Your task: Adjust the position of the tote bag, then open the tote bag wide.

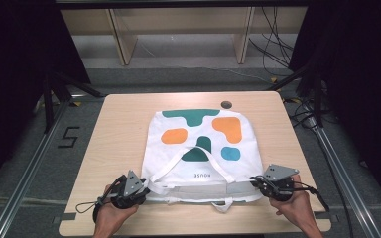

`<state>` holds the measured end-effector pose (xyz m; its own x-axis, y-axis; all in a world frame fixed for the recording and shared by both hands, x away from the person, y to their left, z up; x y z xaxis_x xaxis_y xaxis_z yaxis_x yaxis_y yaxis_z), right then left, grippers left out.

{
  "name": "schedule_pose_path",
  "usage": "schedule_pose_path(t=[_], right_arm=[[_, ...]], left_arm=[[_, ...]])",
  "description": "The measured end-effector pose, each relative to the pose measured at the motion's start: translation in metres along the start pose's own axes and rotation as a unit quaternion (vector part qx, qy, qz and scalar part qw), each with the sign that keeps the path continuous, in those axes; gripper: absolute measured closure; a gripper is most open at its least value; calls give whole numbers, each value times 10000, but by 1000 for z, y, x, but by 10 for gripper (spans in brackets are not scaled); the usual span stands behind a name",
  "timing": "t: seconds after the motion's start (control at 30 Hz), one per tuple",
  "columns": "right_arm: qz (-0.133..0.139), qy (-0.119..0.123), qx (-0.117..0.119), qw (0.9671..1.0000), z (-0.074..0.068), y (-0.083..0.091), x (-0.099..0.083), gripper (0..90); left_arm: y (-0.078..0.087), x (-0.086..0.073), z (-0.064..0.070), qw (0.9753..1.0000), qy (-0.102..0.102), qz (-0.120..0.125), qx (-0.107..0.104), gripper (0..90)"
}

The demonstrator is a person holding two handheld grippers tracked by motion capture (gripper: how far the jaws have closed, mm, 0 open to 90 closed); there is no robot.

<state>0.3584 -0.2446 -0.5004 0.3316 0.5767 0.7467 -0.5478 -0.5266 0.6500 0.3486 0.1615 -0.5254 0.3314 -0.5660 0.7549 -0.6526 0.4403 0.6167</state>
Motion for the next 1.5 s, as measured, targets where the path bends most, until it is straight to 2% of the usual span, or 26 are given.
schedule_pose_path(t=[0.03, 0.07, 0.13, 0.2, 0.23, 0.3, 0.33, 0.37, 0.43, 0.53, 0.57, 0.7, 0.77, 0.83, 0.87, 0.9, 1.13, 1.17, 1.2, 1.23, 1.33, 1.37, 1.4, 1.43, 1.47, 1.5], right_arm=[[21, 13, 9, 10000, 1, 0, 1, 879], [27, 13, 14, 10000, 1, 0, 1, 879], [68, -19, 43, 10000, 1, 1, 2, 879], [38, -97, 91, 9999, 0, 1, 1, 879], [78, -79, 104, 9999, 1, 1, 2, 879], [83, -167, 134, 9997, 0, 3, 2, 879], [83, -167, 134, 9997, 0, 3, 2, 879], [176, -70, 160, 9997, 2, 3, 4, 879], [215, -109, 142, 9996, 3, 6, 6, 879], [262, -156, 154, 9994, 3, 9, 8, 880], [357, -171, 241, 9989, 3, 13, 11, 879], [481, -263, 324, 9980, 4, 25, 19, 880], [491, -283, 340, 9978, 5, 27, 21, 880], [506, -276, 410, 9975, 6, 32, 27, 881], [482, -323, 458, 9973, 6, 35, 31, 881], [554, -204, 536, 9968, 9, 41, 39, 881], [703, -160, 704, 9949, 13, 58, 64, 883], [679, -63, 802, 9944, 15, 63, 73, 884], [679, -63, 802, 9944, 15, 63, 73, 884], [699, -98, 828, 9941, 17, 69, 83, 884], [772, -106, 895, 9929, 19, 75, 96, 884], [663, -145, 1016, 9925, 19, 81, 108, 885], [663, -145, 1016, 9925, 19, 81, 108, 885], [524, -13, 1131, 9922, 23, 86, 121, 885], [524, -13, 1131, 9922, 23, 86, 121, 885], [456, -49, 1184, 9919, 22, 89, 127, 885]], left_arm=[[-1, -1, 1, 10000, 30, 15, 2, 617], [-1, -3, 2, 10000, -37, -77, -29, 607], [-2, -8, 2, 9996, -11, -297, -29, 599], [-2, -9, 1, 9995, 33, -315, -44, 607], [2, -8, 0, 9996, -26, -277, -51, 726], [3, -5, -1, 9997, -52, -219, -9, 817], [5, -4, 2, 9997, 44, -219, -37, 817], [6, -2, 2, 9998, -36, -179, 24, 851], [8, -1, 3, 9996, -190, -193, 20, 864], [16, 3, 3, 9999, -149, -84, 26, 865], [18, 5, 4, 9999, -106, -8, 36, 866], [36, 17, 0, 9998, -116, 115, -74, 866], [39, 21, 0, 9997, -45, 221, -23, 866], [46, 24, -1, 9997, -116, 175, -92, 866], [50, 26, -1, 9997, -21, 206, -126, 866], [52, 27, -2, 9997, -49, 213, -149, 866], [68, 38, -8, 9991, 29, 360, -220, 865], [70, 40, -8, 9989, 81, 407, -227, 864], [73, 41, -9, 9989, 82, 368, -284, 864], [75, 46, -12, 9978, 145, 526, -371, 861], [79, 49, -16, 9973, 135, 576, -431, 860], [81, 51, -18, 9972, 160, 582, -443, 860], [83, 52, -20, 9972, 186, 588, -425, 860], [85, 53, -21, 9968, 229, 633, -432, 860], [86, 54, -21, 9952, 404, 769, -457, 860], [89, 55, -22, 9945, 419, 825, -487, 859]])
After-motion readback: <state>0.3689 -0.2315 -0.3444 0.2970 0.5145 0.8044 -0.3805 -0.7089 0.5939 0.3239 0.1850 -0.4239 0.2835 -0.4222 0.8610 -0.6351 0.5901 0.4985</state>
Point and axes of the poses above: each handheld gripper's, and its own axes: y roughly backward along the jaws, x roughly out of its top, z roughly to its right, the point moved 5 cm from there along -y, roughly forward along the jaws, and after that the axes turned 3 degrees about z, right-handed, at the moved point
